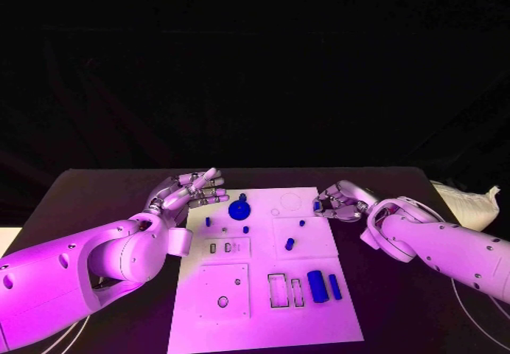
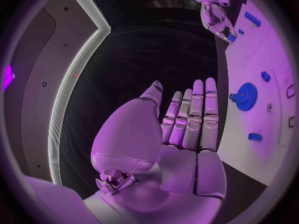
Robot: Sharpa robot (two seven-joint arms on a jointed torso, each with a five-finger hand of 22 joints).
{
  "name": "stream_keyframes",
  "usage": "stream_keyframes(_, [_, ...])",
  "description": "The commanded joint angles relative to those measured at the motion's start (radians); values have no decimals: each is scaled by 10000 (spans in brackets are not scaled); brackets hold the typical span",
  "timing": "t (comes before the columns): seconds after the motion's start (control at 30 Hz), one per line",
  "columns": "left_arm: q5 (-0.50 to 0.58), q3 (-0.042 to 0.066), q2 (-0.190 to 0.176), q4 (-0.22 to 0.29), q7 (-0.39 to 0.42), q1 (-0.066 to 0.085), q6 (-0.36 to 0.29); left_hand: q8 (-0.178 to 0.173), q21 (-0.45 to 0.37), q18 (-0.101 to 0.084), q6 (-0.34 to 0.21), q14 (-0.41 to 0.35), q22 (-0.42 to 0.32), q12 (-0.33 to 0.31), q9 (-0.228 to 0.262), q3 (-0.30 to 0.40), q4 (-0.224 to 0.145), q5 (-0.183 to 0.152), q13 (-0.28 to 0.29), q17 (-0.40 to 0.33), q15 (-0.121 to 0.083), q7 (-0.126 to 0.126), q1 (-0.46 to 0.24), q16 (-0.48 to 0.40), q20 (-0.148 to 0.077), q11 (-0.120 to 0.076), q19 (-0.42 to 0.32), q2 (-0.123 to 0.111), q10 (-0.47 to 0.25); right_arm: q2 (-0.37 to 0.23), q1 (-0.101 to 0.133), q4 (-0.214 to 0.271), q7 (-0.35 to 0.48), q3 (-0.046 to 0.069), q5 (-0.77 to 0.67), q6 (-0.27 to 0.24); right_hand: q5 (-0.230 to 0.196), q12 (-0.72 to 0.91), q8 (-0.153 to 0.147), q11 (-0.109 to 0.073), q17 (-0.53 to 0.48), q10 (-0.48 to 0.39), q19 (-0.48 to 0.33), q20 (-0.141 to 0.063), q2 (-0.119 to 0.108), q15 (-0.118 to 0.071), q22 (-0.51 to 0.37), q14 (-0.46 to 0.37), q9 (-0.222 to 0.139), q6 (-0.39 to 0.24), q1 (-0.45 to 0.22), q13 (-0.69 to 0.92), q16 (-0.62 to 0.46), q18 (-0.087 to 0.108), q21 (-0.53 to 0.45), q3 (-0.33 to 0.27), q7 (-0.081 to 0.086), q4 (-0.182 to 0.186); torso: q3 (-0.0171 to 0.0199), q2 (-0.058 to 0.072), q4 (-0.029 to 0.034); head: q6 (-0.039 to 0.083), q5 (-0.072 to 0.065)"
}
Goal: Assemble the parts on the task board
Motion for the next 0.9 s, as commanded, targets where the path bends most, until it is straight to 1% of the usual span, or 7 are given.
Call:
stream_keyframes(0.03, [-32,6,17,27,59,3,189,-30,-48,110,70,38,-9,-20,-6,7,-65,-30,-5,12,7,-6,24,-59,-5,-9,86,98,26,26,-13,10,-145,-7,-214,134,-50,56,32,-179,1730,231,24,-58,24,-67,9,851,14,69,-37,158,35,-116,65,62,10,-15,-2,0,8,-11,-11])
stream_keyframes(0.23, [-32,6,15,36,55,3,188,-36,-58,110,66,42,-16,-25,-9,3,-72,-31,-8,23,7,-6,11,-72,-6,-8,92,109,26,48,-13,10,-225,-7,-232,23,-71,71,52,-214,1739,251,35,-84,92,-94,35,853,31,163,-39,173,38,-121,80,150,-30,-53,-2,0,5,-13,-6])
stream_keyframes(0.33, [-32,6,15,41,53,3,185,-36,-58,110,66,42,-16,-25,-9,3,-72,-31,-8,23,7,-6,11,-72,-6,-8,92,109,26,62,-13,36,-299,-7,-288,-102,-107,107,121,-270,1752,282,38,-117,215,-139,40,856,70,331,45,203,42,-120,83,302,-97,-144,0,-1,0,-6,-5])
stream_keyframes(0.43, [-31,6,17,52,52,3,191,-36,-58,110,66,42,-16,-25,-9,3,-72,-31,-8,23,7,-6,11,-72,-6,-8,92,109,26,67,-13,85,-374,-7,-403,-301,-386,180,241,-359,1767,347,38,-185,430,-215,40,859,150,587,246,263,46,-119,83,615,-199,-353,3,1,5,-10,0])
stream_keyframes(0.6, [-28,6,18,63,52,3,189,-36,-58,110,66,42,-16,-25,-9,3,-72,-31,-8,23,7,-6,11,-72,-6,-8,92,109,26,67,-13,225,-440,-5,-476,-655,-443,207,312,-411,1784,396,41,-241,573,-265,49,862,227,721,285,291,51,-122,86,875,-257,-517,-5,-6,-1,-8,0])
stream_keyframes(0.8, [-18,5,7,45,53,3,174,-36,-58,110,66,42,-16,-25,-9,3,-72,-31,-8,23,7,-6,11,-72,-6,-8,92,109,26,36,-10,799,-709,4,-519,-1041,-480,168,295,-407,1793,405,41,-268,648,-273,50,864,283,681,262,279,51,-125,84,1184,-235,-723,-2,-24,-22,9,26])
stream_keyframes(0.9, [-2,4,31,18,55,0,176,-39,-63,109,63,43,-19,-29,-10,1,-77,-31,-9,28,7,-5,7,-78,-6,-7,94,112,23,15,15,1326,-1041,17,-608,-1169,-507,162,274,-392,1807,412,39,-264,670,-265,47,867,301,645,192,280,56,-125,81,1305,-221,-772,-24,-77,-24,5,27])
